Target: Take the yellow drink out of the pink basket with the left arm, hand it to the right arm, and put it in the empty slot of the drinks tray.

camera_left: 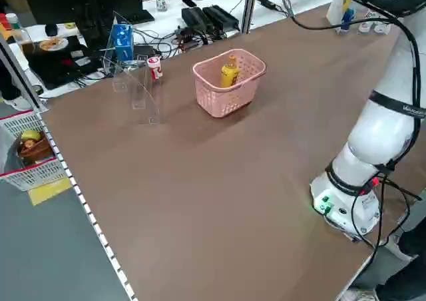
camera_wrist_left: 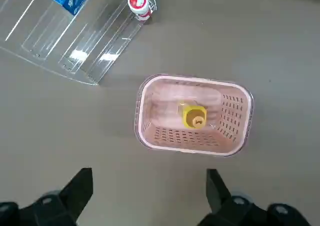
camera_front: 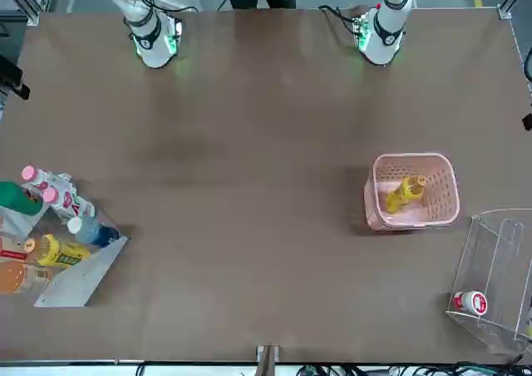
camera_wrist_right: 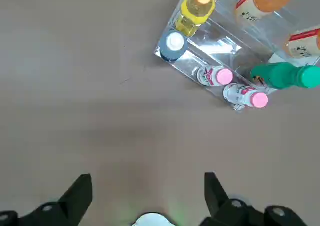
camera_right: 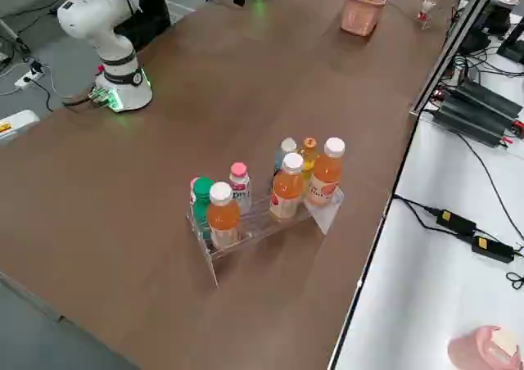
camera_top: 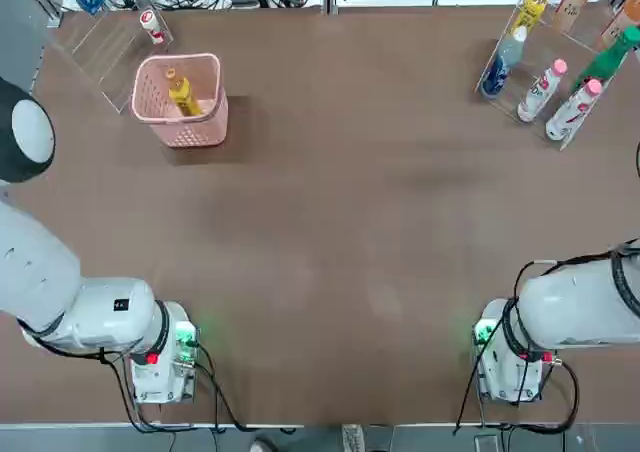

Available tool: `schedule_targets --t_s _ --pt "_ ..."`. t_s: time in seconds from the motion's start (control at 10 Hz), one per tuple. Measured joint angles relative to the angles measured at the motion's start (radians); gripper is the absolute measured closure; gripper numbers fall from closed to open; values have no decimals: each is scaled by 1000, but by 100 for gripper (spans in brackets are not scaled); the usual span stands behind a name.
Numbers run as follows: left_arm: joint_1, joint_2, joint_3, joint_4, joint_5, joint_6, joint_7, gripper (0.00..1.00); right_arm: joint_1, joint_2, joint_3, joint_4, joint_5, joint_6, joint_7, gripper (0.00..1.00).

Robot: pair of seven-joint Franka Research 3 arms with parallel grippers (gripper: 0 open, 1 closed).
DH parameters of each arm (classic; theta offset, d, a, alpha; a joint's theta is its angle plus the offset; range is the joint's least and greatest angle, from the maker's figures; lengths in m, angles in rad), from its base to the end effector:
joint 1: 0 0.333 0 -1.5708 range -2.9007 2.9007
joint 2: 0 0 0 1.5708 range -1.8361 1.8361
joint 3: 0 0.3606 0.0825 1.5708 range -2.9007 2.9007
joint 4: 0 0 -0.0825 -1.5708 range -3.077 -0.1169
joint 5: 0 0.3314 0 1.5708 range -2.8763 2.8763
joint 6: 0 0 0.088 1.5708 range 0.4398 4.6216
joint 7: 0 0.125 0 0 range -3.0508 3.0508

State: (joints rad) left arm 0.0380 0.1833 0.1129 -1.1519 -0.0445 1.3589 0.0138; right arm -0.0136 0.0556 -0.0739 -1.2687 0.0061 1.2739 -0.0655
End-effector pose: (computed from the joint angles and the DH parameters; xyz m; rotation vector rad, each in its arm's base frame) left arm 0.5364 0.0664 0.7078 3.1145 0.1950 0.0414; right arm 0.4836 -0.0399 0.7201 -3.1348 0.0319 0.0783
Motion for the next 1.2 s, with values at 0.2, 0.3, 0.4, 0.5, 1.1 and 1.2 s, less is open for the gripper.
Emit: schedule_targets --t_s 0.2,0.3,0.4,0.5,1.1,1.2 --pt "0 0 0 0 0 0 0 0 -1 2 -3 -4 10 -13 0 1" --pt "0 0 0 0 0 0 0 0 -1 7 -4 -9 11 -12 0 1" --pt "0 0 0 0 0 0 0 0 -1 14 -4 -22 13 5 0 1" --pt "0 0 0 0 0 0 0 0 -1 19 -4 -46 14 43 0 1" --pt "-11 26 -5 -15 0 -1 0 0 -106 5 110 -144 12 165 0 1" --pt "-14 50 -6 -18 0 3 0 0 -122 2 129 -145 12 164 0 1"
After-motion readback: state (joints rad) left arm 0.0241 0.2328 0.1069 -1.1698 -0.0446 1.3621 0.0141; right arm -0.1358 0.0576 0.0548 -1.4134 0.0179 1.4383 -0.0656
